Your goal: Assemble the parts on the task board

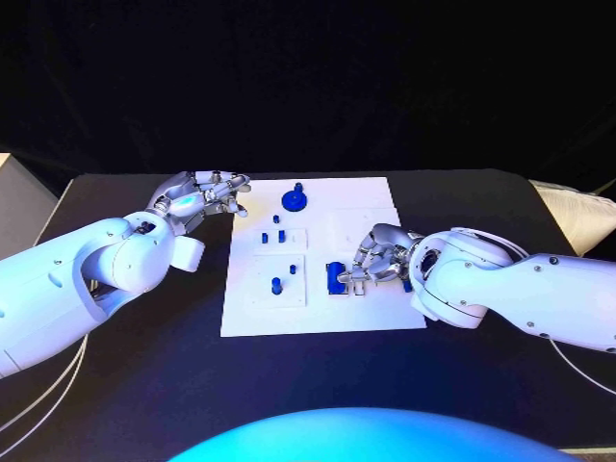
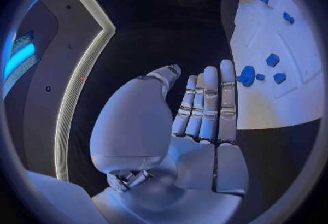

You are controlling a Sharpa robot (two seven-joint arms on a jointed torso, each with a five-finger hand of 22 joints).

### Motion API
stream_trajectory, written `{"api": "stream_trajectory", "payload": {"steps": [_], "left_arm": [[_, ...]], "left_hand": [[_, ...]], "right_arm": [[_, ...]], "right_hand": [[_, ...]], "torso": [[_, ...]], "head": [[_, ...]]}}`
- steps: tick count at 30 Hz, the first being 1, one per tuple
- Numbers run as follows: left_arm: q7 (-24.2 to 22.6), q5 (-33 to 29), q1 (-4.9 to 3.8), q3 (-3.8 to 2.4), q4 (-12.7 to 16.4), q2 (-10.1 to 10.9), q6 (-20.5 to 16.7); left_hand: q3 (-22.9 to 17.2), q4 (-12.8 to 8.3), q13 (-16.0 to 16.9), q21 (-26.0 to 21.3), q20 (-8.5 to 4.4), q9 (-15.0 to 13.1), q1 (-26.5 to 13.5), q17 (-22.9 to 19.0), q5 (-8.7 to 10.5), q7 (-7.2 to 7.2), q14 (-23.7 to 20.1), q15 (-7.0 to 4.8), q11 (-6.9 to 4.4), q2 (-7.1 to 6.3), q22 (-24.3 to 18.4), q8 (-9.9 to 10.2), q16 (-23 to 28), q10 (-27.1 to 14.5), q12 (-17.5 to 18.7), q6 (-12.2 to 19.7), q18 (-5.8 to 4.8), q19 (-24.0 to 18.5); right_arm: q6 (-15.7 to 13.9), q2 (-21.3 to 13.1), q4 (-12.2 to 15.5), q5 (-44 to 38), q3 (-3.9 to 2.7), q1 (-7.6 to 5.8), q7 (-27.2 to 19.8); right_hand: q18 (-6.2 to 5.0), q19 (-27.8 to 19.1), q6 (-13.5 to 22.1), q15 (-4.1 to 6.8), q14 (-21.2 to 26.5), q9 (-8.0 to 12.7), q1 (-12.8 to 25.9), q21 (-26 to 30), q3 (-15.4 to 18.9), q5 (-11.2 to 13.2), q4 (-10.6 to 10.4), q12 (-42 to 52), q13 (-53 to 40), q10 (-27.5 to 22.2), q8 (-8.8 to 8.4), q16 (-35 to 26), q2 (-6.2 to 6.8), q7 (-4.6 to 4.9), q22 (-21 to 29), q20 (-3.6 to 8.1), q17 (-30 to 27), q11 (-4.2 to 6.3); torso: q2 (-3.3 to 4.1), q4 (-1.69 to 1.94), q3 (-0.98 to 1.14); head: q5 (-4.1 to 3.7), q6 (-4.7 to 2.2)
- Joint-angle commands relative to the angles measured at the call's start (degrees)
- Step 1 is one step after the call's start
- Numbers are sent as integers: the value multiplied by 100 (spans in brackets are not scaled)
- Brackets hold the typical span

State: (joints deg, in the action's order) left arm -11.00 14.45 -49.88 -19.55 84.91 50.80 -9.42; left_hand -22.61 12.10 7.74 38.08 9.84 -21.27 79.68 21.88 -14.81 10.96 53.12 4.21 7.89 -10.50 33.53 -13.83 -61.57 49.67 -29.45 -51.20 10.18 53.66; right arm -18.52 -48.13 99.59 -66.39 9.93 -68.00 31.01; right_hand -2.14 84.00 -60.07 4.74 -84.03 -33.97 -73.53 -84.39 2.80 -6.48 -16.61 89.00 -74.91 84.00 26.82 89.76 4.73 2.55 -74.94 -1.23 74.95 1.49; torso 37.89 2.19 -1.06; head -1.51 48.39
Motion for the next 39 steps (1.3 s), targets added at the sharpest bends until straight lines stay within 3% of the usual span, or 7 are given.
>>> {"api": "stream_trajectory", "payload": {"steps": [1,12,18,32,39], "left_arm": [[-29,-28,0,-3,10,-10,20],[-15,-28,0,-3,15,8,1],[-8,-28,0,-3,15,12,-1],[-5,-23,0,-3,-9,6,2],[5,-21,0,-3,-6,5,11]], "left_hand": [[5,33,-9,-27,-19,0,51,-7,29,-5,19,-6,-4,29,-9,-19,35,-34,-35,-7,27,41],[6,39,-9,-31,-19,0,57,-7,29,-4,19,-6,-3,36,-12,-20,35,-35,-36,-8,27,44],[6,39,-9,-31,-19,0,57,-7,29,-4,19,-6,-3,36,-12,-20,35,-35,-36,-8,27,44],[6,39,-9,-31,-19,0,57,-7,29,-4,19,-6,-3,36,-12,-20,35,-35,-36,-8,27,44],[8,48,-12,-38,-19,0,72,-8,29,-5,19,-6,-3,45,-17,-22,36,-37,-40,-9,27,50]], "right_arm": [[120,49,-43,-99,0,28,-28],[168,117,-97,-260,0,88,15],[123,108,-101,-322,0,93,25],[-493,-9,129,-386,-3,114,-256],[-294,-34,169,-448,-5,120,-282]], "right_hand": [[119,510,4,50,-597,1,-201,-30,-115,-88,5,34,-1463,563,20,24,32,-41,-1379,32,1505,36],[122,513,-27,71,-597,25,-495,-51,-299,-225,11,53,-1476,574,36,24,119,-70,-1384,49,1505,62],[125,516,-41,74,-597,30,-518,-66,-323,-236,-1,65,-1485,581,42,24,137,-71,-1387,54,1505,65],[154,544,-109,80,-597,42,-282,-227,-327,-276,-16,100,-1509,600,78,24,253,-84,-1426,62,1505,73],[155,545,-111,87,-597,46,-324,-231,-347,-277,-7,100,-1509,600,81,24,307,-92,-1427,66,1505,82]], "torso": [[2,6,-6],[2,0,-8],[2,-2,2],[2,-1,3],[0,-3,-2]], "head": [[1,12],[16,53],[30,57],[42,46],[48,53]]}}
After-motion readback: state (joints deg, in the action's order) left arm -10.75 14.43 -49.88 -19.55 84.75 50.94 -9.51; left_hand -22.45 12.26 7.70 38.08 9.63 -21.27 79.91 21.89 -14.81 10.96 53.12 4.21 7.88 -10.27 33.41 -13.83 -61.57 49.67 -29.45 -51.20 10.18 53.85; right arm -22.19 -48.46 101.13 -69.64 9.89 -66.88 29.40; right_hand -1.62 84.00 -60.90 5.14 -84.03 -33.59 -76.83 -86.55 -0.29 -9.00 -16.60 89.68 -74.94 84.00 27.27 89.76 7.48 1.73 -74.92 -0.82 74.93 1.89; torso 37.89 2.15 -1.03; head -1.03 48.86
